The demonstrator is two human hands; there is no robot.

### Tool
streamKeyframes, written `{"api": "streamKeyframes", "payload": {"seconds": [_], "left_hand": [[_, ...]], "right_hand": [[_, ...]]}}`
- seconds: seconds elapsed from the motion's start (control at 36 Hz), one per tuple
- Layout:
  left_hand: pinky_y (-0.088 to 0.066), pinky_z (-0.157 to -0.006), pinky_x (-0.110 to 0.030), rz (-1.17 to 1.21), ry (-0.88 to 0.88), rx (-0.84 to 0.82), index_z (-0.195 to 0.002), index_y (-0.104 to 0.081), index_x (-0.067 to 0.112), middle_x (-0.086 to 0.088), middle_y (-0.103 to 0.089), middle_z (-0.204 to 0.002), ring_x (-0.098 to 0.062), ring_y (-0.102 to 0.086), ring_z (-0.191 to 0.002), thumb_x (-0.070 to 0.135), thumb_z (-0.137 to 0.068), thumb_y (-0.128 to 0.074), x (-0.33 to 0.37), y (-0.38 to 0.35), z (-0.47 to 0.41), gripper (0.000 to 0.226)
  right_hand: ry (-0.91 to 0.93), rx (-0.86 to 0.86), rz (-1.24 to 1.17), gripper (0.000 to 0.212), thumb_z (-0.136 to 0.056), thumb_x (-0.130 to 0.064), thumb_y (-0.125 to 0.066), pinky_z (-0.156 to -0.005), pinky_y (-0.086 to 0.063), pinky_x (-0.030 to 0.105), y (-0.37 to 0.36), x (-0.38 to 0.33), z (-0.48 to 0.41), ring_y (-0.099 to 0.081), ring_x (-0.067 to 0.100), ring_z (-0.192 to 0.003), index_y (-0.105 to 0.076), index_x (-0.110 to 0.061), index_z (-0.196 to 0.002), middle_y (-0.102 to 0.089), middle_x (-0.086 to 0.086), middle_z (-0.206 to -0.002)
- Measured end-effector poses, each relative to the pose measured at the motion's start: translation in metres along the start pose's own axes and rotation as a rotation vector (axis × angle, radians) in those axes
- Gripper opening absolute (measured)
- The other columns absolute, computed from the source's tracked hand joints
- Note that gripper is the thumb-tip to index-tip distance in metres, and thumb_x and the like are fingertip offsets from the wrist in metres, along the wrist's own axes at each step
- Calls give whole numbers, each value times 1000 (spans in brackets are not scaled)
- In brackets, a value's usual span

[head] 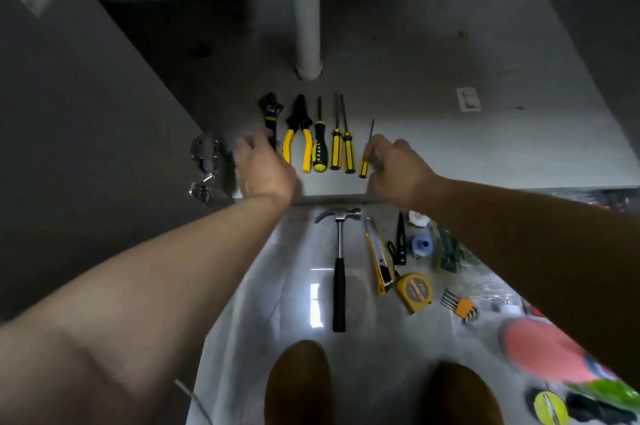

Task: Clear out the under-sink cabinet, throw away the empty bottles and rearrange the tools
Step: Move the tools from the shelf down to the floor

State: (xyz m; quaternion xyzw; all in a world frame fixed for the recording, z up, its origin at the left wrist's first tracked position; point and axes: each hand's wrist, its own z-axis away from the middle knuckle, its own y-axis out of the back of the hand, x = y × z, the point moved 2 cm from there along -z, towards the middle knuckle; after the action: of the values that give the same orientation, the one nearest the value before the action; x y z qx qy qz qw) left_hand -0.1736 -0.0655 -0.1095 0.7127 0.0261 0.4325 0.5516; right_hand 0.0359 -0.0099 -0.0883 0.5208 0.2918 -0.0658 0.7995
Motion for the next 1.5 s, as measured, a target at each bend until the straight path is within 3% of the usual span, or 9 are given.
{"api": "streamKeyframes", "payload": {"seconds": [0.14, 0.28, 0.58, 0.72, 0.92, 1.0, 1.11, 1.33, 1.5], "left_hand": [[-44, -103, -39, -75, 59, -92, -145, -45, 28, -18, -55, -133, -38, -52, -126, 14, -93, -60, -17, -7, -30, 56], [-48, -98, -38, -42, 157, -125, -135, -49, 14, -18, -61, -127, -36, -59, -120, 18, -95, -63, -24, -11, -38, 43], [-52, -101, -43, -130, 291, -301, -120, -65, 1, -22, -63, -128, -38, -60, -119, 14, -91, -64, -16, -12, -40, 33], [-54, -97, -40, 6, 334, -234, -117, -64, 3, -18, -67, -121, -36, -63, -114, 11, -92, -60, -31, -11, -17, 27], [-40, -74, -23, 277, 138, -33, -98, -55, 16, -7, -63, -92, -23, -58, -84, 11, -98, -56, -61, 2, 70, 5], [-42, -66, -15, 359, 43, -80, -99, -53, 25, 3, -60, -88, -8, -57, -79, 12, -99, -56, -73, 9, 112, 14], [-50, -67, -29, 306, -16, -258, -98, -53, 33, 3, -59, -89, -17, -59, -79, 11, -98, -58, -95, 8, 153, 22], [-46, -63, -14, 376, 243, -577, -93, -61, 33, 16, -52, -69, -2, -52, -66, 3, -97, -61, -131, -21, 195, 30], [-48, -58, -23, 451, 534, -571, -89, -61, 10, -6, -52, -74, -20, -51, -69, -3, -96, -59, -130, -45, 191, 15]], "right_hand": [[-41, 16, -7, 33, -95, -9, -52, -67, -39, 25, -11, 4, -20, -52, 26, -93, -57, -18, -126, -51, 16, -125], [-126, 76, 36, 17, -92, -10, -57, -86, -54, 37, -24, 7, -18, -58, 30, -88, -59, -11, -108, -48, 14, -115], [-2, 267, -46, 14, -95, -4, -50, -65, -51, 35, -60, 13, 42, -54, 24, -78, -47, -11, -108, -48, 10, -106], [176, 126, -31, 9, -97, -14, -48, -57, -38, 25, -80, 23, 71, -50, 14, -69, -43, -20, -100, -43, -2, -101], [238, -157, 121, 17, -94, -13, -48, -58, -41, 35, -91, 36, 96, -51, 23, -67, -34, -21, -98, -44, 3, -96], [203, -256, 127, 26, -91, -11, -52, -61, -37, 31, -94, 40, 99, -45, 18, -69, -30, -23, -95, -43, 1, -90], [135, -367, 139, 20, -90, -13, -56, -61, -37, 29, -102, 49, 99, -49, 19, -75, -37, -20, -94, -49, 1, -86], [-53, -386, 140, 18, -92, -15, -57, -69, -44, 31, -119, 57, 94, -62, 32, -94, -50, -7, -106, -62, 16, -102], [-214, -375, 104, 26, -94, -16, -52, -90, -51, 37, -133, 43, 85, -61, 34, -107, -54, -8, -118, -62, 16, -115]]}}
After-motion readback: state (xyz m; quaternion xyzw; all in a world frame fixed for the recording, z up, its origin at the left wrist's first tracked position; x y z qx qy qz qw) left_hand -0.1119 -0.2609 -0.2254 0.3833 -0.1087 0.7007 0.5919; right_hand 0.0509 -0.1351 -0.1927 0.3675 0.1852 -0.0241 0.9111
